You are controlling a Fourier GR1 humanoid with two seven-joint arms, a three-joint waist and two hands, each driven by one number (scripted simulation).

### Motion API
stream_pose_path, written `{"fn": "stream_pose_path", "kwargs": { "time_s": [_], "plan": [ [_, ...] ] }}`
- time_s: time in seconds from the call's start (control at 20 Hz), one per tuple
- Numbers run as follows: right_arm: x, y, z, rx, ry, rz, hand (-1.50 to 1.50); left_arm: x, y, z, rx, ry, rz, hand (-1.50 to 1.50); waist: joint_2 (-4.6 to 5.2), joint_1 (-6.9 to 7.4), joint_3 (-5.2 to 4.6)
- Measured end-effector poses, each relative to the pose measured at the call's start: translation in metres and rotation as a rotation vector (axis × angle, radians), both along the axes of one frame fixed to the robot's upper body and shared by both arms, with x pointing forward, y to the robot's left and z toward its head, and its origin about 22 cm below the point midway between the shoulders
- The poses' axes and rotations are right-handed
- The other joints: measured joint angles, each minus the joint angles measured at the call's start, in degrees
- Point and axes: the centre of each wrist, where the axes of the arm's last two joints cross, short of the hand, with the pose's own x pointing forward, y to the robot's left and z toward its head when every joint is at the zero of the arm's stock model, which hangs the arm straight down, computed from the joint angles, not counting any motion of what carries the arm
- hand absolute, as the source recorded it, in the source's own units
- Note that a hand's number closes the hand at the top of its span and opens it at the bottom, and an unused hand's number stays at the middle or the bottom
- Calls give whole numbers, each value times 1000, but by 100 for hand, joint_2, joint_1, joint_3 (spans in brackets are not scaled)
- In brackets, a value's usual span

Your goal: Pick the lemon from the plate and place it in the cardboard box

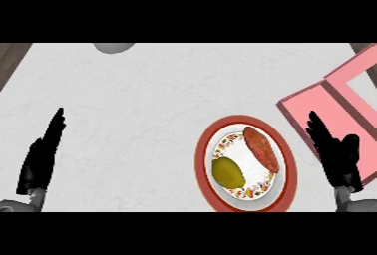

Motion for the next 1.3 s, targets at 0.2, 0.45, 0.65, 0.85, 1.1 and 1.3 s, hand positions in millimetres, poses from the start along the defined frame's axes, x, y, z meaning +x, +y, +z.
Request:
{"fn": "stream_pose_path", "kwargs": {
  "time_s": [0.2,0.45,0.65,0.85,1.1,1.3],
  "plan": [
    [18,-10,13,99,-95,51,150,11,-19,16,-103,-65,-25,0,-3,-6,-76],
    [46,-24,39,-18,-223,190,-150,26,-50,35,-312,-139,-88,0,15,100,-128],
    [55,-29,22,-63,-346,252,-150,26,-58,48,-403,-153,-111,0,19,100,-119],
    [68,-37,36,-128,-439,407,-150,27,-58,48,-435,-159,-110,0,14,56,-122],
    [83,-46,77,-313,-373,653,-150,27,-60,48,-443,-157,-106,0,-5,37,-134],
    [89,-39,112,-419,-240,856,-150,29,-59,51,-447,-157,-98,0,-21,4,-140]
  ]
}}
